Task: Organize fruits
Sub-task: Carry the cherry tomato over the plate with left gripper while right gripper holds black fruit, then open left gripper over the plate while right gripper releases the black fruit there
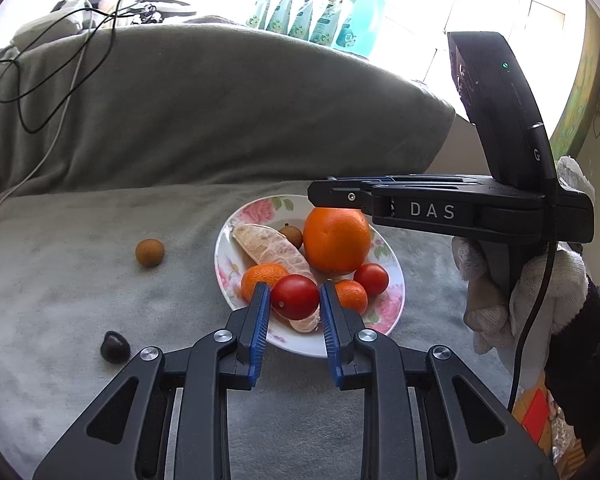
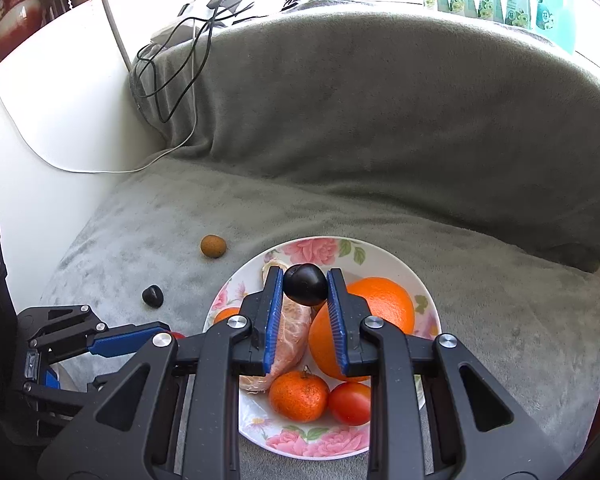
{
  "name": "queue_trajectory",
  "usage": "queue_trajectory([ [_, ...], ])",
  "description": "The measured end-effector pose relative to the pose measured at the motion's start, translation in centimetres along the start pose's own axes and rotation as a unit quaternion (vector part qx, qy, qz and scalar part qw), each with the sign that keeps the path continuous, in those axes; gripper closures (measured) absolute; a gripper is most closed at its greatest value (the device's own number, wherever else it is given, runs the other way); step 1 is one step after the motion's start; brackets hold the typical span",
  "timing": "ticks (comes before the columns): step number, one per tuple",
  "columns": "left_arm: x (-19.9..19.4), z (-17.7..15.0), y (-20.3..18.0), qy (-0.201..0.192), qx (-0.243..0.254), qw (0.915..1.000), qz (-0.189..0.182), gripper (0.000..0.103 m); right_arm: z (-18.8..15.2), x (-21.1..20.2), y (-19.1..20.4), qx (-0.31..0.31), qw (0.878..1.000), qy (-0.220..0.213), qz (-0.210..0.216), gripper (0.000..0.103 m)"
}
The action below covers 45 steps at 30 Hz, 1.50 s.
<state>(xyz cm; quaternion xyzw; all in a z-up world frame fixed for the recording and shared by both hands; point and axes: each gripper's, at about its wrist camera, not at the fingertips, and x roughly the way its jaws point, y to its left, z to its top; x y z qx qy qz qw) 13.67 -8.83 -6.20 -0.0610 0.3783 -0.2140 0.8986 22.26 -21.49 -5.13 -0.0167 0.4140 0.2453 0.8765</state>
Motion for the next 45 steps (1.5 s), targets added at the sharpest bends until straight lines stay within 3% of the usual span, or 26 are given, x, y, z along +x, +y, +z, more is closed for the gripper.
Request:
queue_trajectory([
  [18,2.5,0.3,-1.2,0.018,0.001,0.9996,-0.022,0.079,0.5,3.0,-0.2,-0.005,1.0,0.024,0.005,0.08],
  [34,3.9,0.7,-1.7,0.018,0.005,0.9993,-0.033,0.079,0.5,3.3,-0.2,-0.009,1.0,0.025,0.0,0.08],
  [37,4.2,0.7,-1.9,0.017,0.009,0.9992,-0.034,0.075,0.5,3.4,-0.3,-0.004,1.0,0.026,0.0,0.079],
  [38,4.1,0.7,-1.9,0.016,0.008,0.9992,-0.035,0.066,0.5,3.4,-0.4,-0.003,1.0,0.026,-0.001,0.078],
  [40,4.1,0.7,-2.0,0.016,0.007,0.9991,-0.04,0.055,0.5,3.2,-0.5,-0.002,1.0,0.02,-0.006,0.054],
  [41,4.0,0.8,-2.0,0.015,0.006,0.9991,-0.04,0.052,0.5,3.0,-0.5,-0.001,1.0,0.016,-0.007,0.049],
  [45,4.1,0.8,-2.0,0.014,0.007,0.9991,-0.039,0.051,0.6,2.5,-0.8,0.004,1.0,0.009,-0.012,0.044],
])
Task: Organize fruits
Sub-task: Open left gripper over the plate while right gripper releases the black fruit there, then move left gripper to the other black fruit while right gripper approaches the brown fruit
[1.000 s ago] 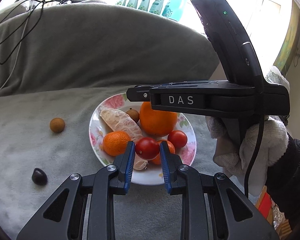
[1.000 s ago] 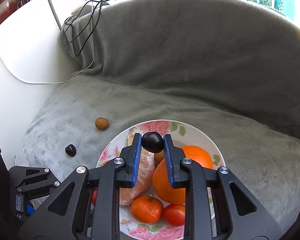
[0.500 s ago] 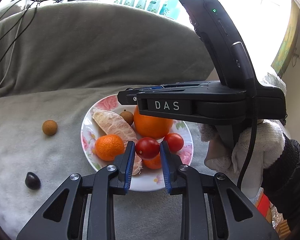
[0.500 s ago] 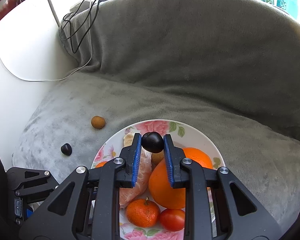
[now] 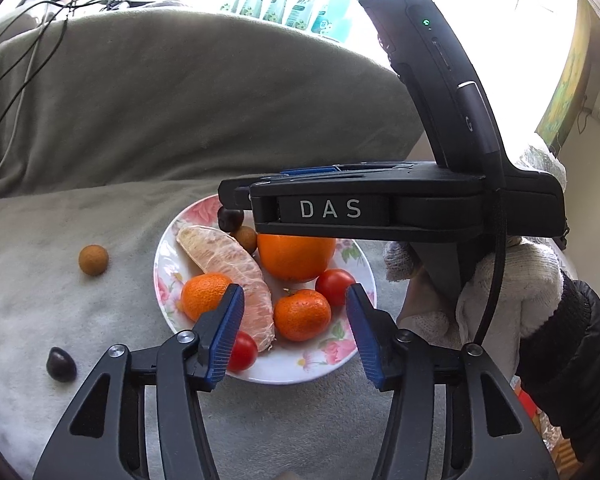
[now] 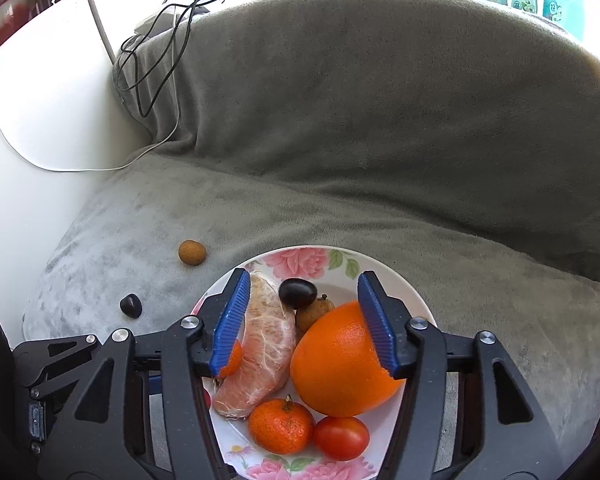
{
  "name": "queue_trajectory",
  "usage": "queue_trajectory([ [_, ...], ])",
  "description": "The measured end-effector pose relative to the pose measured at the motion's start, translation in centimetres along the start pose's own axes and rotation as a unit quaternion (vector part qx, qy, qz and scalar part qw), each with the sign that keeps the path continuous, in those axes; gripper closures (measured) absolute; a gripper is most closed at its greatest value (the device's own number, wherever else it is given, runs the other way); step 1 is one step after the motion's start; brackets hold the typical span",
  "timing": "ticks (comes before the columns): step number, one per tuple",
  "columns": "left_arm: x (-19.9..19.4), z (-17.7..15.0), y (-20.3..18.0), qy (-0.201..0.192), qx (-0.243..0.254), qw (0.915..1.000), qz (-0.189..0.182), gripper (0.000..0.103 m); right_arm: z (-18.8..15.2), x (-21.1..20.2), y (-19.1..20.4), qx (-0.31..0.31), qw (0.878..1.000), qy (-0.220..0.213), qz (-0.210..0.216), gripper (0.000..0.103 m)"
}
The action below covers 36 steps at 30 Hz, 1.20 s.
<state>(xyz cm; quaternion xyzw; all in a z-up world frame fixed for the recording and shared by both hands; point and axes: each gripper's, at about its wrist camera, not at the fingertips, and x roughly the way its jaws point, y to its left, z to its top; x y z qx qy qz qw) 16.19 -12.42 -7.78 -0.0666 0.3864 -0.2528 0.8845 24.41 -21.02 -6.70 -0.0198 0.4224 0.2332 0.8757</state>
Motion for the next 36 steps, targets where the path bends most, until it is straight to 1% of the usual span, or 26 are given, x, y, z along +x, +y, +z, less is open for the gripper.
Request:
queue_trajectory([
  [2,-0.1,0.0,0.1,-0.001,-0.001,1.0,0.002,0.051,0.0,-0.3,-0.1,0.002,1.0,-0.005,-0.004,0.04],
  [4,-0.5,0.0,0.2,-0.001,-0.002,1.0,0.003,0.051,0.1,-0.6,-0.2,0.004,1.0,-0.011,-0.007,0.031],
  [7,-0.9,0.0,0.3,-0.001,-0.004,1.0,0.006,0.051,0.1,-1.0,-0.3,0.007,1.0,-0.015,-0.004,0.029],
  [11,-1.6,0.0,0.2,-0.006,-0.005,0.9999,0.011,0.05,0.0,-1.2,-0.3,0.009,1.0,-0.016,-0.006,0.028],
  [13,-1.8,-0.1,0.2,-0.007,-0.002,0.9999,0.012,0.047,0.1,-1.3,-0.3,0.011,1.0,-0.017,-0.006,0.028],
  [14,-1.9,-0.1,0.2,-0.009,-0.001,0.9999,0.013,0.044,0.1,-1.4,-0.3,0.013,1.0,-0.018,-0.007,0.028],
  [22,-2.7,-0.4,0.2,-0.011,0.001,0.9997,0.021,0.043,-0.2,-2.6,0.0,0.017,0.999,-0.027,-0.02,0.028],
  [24,-2.9,-0.5,0.3,-0.013,-0.002,0.9997,0.023,0.034,-0.3,-2.9,0.0,0.021,0.999,-0.029,-0.019,0.028],
  [29,-3.4,-0.8,0.6,-0.014,-0.002,0.9993,0.033,0.034,-0.7,-3.8,0.4,0.028,0.999,-0.035,-0.026,0.028],
  [32,-3.8,-1.0,0.9,-0.016,0.001,0.9989,0.043,0.034,-0.9,-4.4,1.0,0.022,0.998,-0.048,-0.036,0.028],
  [36,-4.8,-1.3,1.6,-0.021,0.0,0.9983,0.055,0.034,-1.1,-5.3,1.7,0.019,0.997,-0.062,-0.036,0.028],
])
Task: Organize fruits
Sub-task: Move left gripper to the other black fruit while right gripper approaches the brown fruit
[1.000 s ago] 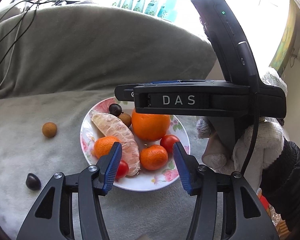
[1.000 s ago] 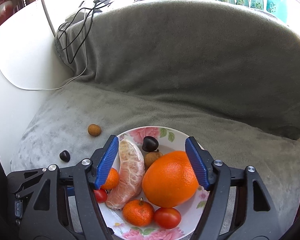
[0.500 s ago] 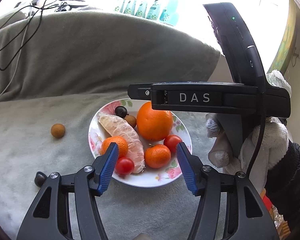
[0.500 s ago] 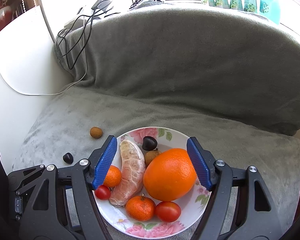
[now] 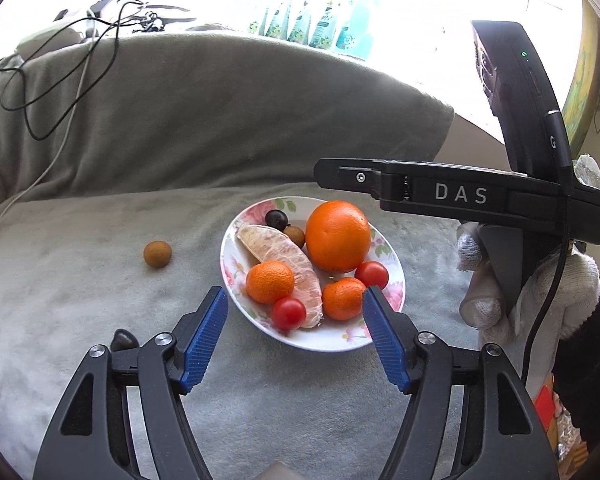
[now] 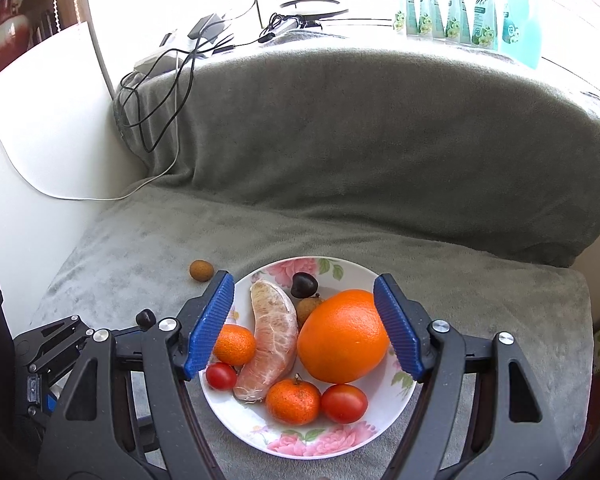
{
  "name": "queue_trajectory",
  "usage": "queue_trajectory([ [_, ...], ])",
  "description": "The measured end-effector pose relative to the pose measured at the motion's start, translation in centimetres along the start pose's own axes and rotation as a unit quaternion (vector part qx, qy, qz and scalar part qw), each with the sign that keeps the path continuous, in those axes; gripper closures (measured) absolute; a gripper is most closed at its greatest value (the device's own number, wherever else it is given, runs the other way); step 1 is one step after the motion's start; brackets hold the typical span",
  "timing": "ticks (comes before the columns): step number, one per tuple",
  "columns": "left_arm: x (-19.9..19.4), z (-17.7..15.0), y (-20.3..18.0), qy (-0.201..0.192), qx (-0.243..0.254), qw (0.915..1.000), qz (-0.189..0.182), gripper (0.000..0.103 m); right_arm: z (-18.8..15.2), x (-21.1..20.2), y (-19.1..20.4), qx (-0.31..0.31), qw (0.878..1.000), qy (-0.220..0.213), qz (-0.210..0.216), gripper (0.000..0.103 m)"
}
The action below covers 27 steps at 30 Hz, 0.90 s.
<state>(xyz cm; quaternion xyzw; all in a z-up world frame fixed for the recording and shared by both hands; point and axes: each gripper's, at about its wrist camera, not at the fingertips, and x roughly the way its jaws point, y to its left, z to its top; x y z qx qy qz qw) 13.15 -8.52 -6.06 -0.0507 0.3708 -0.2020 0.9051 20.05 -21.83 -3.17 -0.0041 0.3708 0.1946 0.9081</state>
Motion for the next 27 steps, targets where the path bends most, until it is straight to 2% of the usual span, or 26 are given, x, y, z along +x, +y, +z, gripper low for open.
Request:
queue_trajectory([
  [3,-0.6,-0.2,0.8,-0.002,-0.003,0.9999,0.01,0.034,0.0,-0.5,0.6,-0.009,1.0,-0.006,-0.004,0.026],
  [4,-0.8,-0.3,1.2,-0.004,-0.005,0.9999,0.013,0.034,0.0,-0.6,0.9,-0.013,1.0,-0.006,-0.004,0.02],
  [6,-1.3,-0.5,1.8,-0.005,-0.008,0.9998,0.02,0.034,-0.1,-0.9,1.4,-0.021,1.0,-0.012,-0.007,0.014],
  [11,-2.3,-1.3,3.5,-0.005,-0.009,0.9989,0.047,0.034,-0.1,-1.1,2.6,-0.036,0.999,-0.007,-0.011,0.014],
  [17,-3.1,-2.3,6.0,0.002,-0.021,0.9964,0.082,0.033,-0.1,-0.7,3.7,-0.044,0.999,0.003,0.011,0.014],
  [27,-3.9,-3.2,9.2,0.003,-0.046,0.9934,0.105,0.033,0.7,1.2,5.3,-0.039,0.998,0.02,0.048,0.014],
])
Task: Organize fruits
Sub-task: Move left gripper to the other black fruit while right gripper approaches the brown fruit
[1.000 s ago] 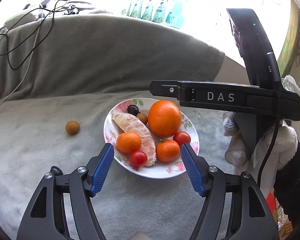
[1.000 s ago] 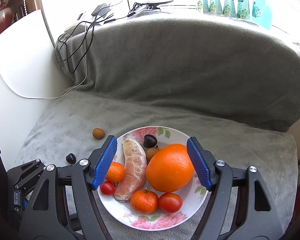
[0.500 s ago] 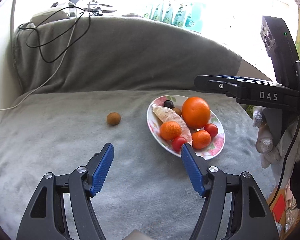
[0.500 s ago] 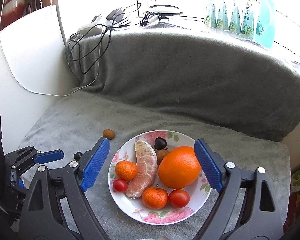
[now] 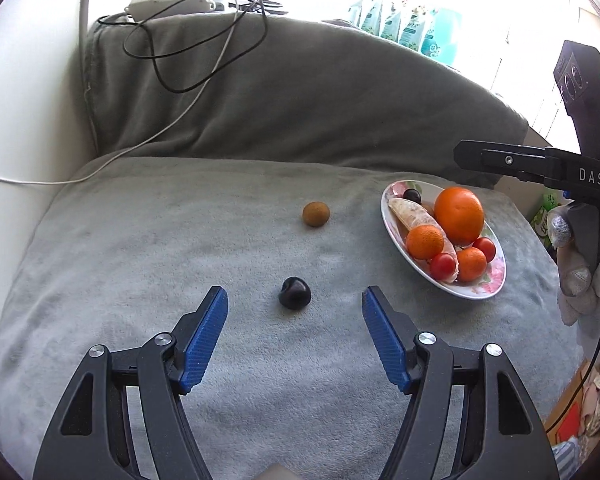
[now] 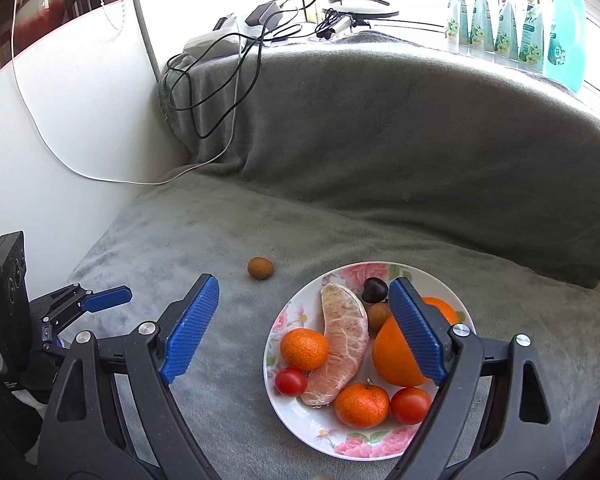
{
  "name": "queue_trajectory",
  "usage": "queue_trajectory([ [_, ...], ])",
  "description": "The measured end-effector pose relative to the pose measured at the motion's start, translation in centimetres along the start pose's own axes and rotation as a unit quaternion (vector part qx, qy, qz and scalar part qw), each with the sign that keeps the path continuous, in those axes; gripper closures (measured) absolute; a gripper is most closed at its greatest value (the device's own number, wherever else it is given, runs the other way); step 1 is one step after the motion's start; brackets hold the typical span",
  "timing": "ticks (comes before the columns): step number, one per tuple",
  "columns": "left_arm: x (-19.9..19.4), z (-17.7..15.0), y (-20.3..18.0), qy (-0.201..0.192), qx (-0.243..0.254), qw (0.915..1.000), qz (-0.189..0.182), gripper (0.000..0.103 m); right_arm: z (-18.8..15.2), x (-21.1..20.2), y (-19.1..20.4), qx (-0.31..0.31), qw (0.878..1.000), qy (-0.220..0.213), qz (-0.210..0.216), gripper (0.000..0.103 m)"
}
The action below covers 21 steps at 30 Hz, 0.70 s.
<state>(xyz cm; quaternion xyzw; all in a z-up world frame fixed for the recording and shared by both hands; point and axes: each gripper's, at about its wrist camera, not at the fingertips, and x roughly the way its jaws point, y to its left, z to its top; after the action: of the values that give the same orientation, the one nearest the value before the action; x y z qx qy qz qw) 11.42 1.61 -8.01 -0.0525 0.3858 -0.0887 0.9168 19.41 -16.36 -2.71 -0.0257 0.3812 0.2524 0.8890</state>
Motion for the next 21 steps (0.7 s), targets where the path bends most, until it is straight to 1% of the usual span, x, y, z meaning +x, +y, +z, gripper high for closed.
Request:
queue_trajectory([
  [8,0.3,-0.6,0.6,0.002,-0.006,1.0,0.006,0.033,0.7,2.2,1.1,0.003,1.0,0.018,0.02,0.014],
  [13,0.6,-0.7,1.0,0.005,-0.013,0.9999,0.009,0.033,1.2,4.0,1.7,0.008,0.999,0.038,0.029,0.014],
  [21,1.2,-0.8,1.7,0.009,-0.017,0.9998,0.004,0.034,1.8,6.7,2.2,0.019,0.997,0.064,0.045,0.014],
])
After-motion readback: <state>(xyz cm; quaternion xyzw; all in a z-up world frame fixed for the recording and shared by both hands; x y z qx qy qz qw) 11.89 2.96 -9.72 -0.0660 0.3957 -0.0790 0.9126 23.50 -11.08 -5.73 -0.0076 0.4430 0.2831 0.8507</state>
